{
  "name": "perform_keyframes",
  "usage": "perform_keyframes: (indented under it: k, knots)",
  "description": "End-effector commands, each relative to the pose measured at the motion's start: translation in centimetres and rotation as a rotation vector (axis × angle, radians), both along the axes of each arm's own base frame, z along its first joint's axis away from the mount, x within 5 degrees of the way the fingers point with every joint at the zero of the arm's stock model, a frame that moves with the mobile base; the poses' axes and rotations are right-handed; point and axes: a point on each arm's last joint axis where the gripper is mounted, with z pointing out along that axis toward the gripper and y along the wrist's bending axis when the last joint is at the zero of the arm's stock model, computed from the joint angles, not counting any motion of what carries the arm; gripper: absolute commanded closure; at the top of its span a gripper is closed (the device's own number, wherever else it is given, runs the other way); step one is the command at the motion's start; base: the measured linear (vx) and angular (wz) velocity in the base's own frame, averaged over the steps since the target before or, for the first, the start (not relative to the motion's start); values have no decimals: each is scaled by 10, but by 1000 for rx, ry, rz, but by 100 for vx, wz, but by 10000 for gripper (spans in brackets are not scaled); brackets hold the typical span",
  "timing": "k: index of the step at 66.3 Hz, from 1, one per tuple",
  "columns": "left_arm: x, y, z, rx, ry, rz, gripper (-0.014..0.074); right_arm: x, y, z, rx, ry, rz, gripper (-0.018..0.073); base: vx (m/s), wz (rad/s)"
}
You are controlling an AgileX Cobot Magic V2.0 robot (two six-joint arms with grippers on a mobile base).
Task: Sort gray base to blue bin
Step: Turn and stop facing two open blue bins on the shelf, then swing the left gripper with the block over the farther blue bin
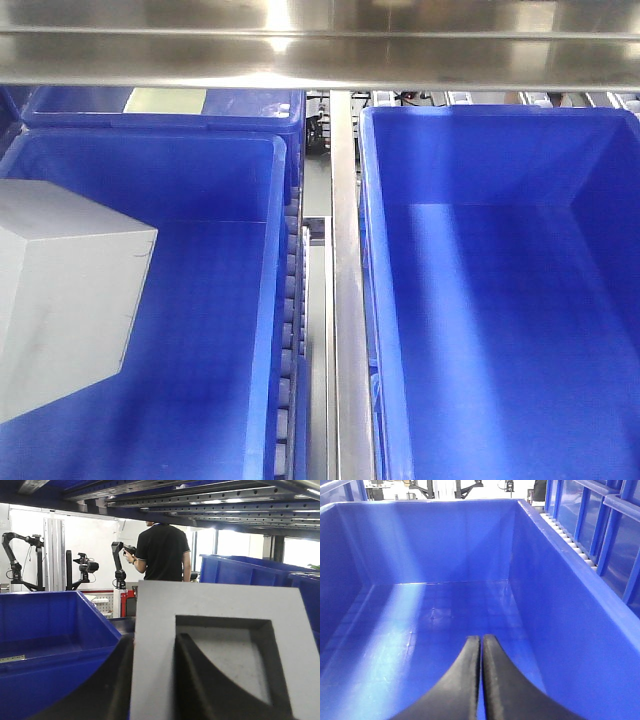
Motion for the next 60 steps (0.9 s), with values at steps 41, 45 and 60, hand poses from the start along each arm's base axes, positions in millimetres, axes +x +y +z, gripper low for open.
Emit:
perform_keyframes:
  k: [41,45,60]
  knots:
    - [12,-10,17,-56,-97,-40,603,0,0,1,-23,-25,1,564,0,0]
    - [17,-16,19,-42,-131,-65,603,0,0,1,-23,-25,1,564,0,0]
    - [43,-65,8,-36,-132,-350,603,0,0,1,-23,-25,1,564,0,0]
